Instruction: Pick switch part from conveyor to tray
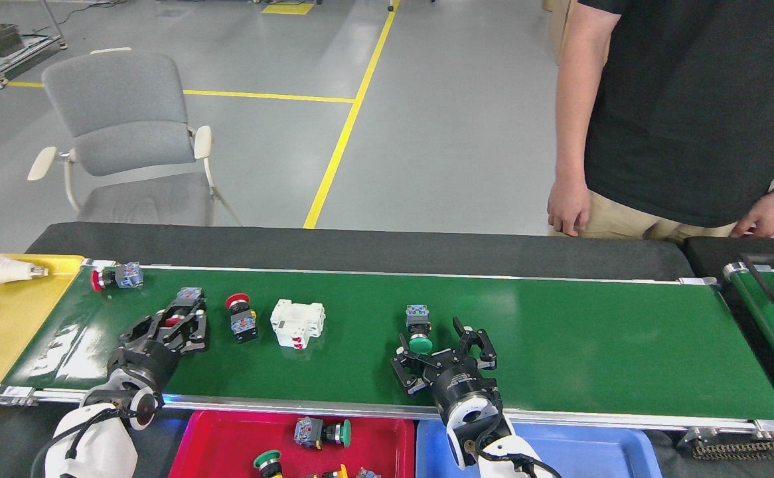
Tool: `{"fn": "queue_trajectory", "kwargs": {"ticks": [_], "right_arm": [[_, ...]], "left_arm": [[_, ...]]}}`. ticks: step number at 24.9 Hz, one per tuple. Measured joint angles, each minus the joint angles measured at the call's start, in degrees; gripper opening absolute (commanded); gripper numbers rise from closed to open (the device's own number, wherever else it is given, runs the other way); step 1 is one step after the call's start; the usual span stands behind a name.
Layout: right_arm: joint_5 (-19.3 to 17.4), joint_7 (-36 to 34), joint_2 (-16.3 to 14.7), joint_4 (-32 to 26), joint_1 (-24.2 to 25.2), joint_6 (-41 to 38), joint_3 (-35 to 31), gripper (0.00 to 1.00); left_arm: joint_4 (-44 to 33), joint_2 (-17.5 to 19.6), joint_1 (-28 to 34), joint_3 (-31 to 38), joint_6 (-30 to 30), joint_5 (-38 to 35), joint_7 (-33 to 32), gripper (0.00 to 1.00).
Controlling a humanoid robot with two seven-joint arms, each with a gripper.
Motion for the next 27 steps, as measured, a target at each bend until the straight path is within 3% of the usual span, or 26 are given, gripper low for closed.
{"fn": "queue_trajectory", "kwargs": {"ticks": [1, 3, 4, 8, 12, 13, 14, 15, 16, 18, 22, 27], "right_arm": [[-0.08, -0.06, -0.28, 0.08, -0.06, 0.08, 0.00, 0.14], [-0.24, -0.31, -0.41, 0.12, -0.06, 0.17, 0.02, 0.09], [-0.31, -0.45, -0.44, 0.11, -0.05, 0.19, 0.02, 0.07], [-0.37, -0.81, -0.94, -1.60, 0.36, -0.17, -0.12, 0.03], [-0.37, -1.49, -2.81, -11.79, 6.20, -9.41, -0.11, 0.05], [-0.37, -1.54, -3.61, -15.10, 8.54, -12.97, -0.11, 0.13], [-0.37, -1.55, -4.45, -18.43, 11.12, -16.12, -0.11, 0.43], [-0.33, -1.55, -5.11, -21.33, 13.50, -19.46, -0.10, 0.91], [-0.23, -1.57, -5.39, -23.68, 15.73, -22.23, 0.09, 1.00], [-0.11, -1.59, -5.48, -25.88, 18.25, -26.67, 1.69, 1.00], [-0.06, -1.61, -5.50, -26.98, 18.47, -29.56, 3.10, 1.00], [-0.31, -1.61, -5.47, -31.14, 18.58, -30.31, 0.85, 1.00]], "left_arm": [[-3.57, -0.04, 3.02, -0.10, -3.28, 0.01, 0.07, 0.40], [-9.77, -0.04, 8.91, -0.05, -6.22, 0.00, 0.12, 0.95], [-12.85, -0.05, 11.71, 0.05, -7.11, 0.01, 0.12, 1.00], [-20.78, -1.56, 20.10, -0.07, -8.61, 0.01, 0.07, 1.00], [-21.95, -2.50, 20.79, 0.69, -8.74, 0.01, -0.04, 1.00], [-21.98, -2.57, 20.79, 1.61, -8.74, 0.00, -0.10, 1.00], [-21.99, -2.88, 20.80, 2.84, -8.74, -0.02, -0.14, 1.00], [-21.99, -3.32, 20.80, 4.33, -8.74, -0.18, -0.15, 1.00], [-21.98, -3.57, 20.82, 5.50, -8.99, -0.31, -0.15, 1.00], [-21.73, -3.54, 20.81, 7.46, -4.44, -0.44, -0.02, 1.00], [-18.48, -1.40, 20.83, 10.88, 5.78, -2.74, 0.26, 1.00], [-14.83, -0.11, 20.58, 13.67, 9.01, -3.24, 0.29, 1.00]]}}
